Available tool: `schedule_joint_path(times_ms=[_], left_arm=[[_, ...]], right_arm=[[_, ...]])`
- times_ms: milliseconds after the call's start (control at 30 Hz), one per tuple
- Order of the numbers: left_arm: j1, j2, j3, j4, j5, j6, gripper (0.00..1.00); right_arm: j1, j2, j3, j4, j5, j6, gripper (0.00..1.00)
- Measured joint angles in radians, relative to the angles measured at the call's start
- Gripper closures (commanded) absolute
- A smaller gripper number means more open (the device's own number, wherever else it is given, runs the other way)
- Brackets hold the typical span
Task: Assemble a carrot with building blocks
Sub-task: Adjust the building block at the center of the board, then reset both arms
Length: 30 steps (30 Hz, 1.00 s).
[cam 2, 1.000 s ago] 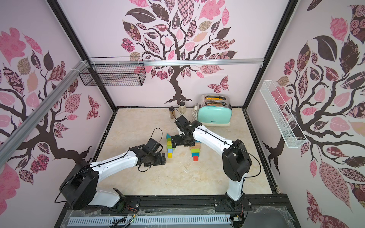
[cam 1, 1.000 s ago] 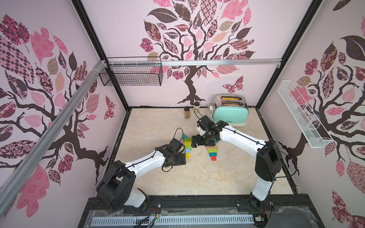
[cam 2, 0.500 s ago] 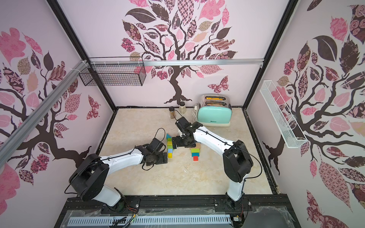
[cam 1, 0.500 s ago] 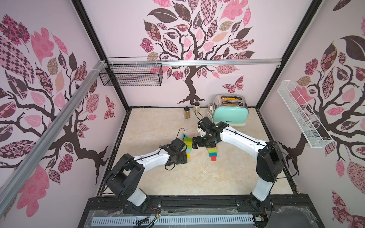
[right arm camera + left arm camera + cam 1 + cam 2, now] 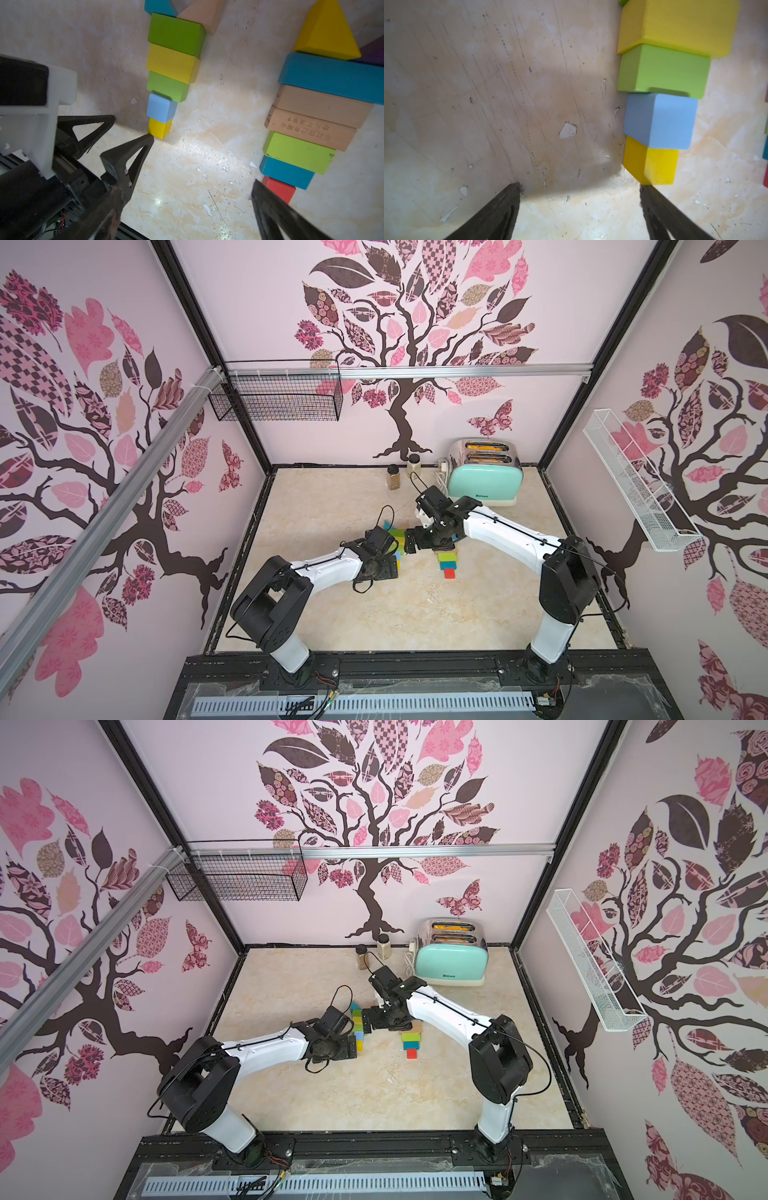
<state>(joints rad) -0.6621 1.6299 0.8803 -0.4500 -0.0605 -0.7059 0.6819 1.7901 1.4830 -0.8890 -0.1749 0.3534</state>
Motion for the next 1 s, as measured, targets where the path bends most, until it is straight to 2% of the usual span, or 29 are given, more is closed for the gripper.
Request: schedule_joint_path(times_ms=[467, 733, 1000], left_arm=[[0.0, -0.016, -0.011, -0.02, -0.006, 0.001, 0.06], [0.0, -0.101, -0.014, -0.075, -0.01, 0.004, 0.04], [0.0, -0.221, 0.071, -0.139, -0.042, 0.03, 0.02]], right_arm=[[0.0, 0.0, 0.0, 0.0, -0.001, -0.003, 0.01], [0.0, 0.0, 0.0, -0.006, 0.001, -0.006, 0.01], [0.0, -0.043, 0.008, -0.043, 0.048, -0.033, 0.01]])
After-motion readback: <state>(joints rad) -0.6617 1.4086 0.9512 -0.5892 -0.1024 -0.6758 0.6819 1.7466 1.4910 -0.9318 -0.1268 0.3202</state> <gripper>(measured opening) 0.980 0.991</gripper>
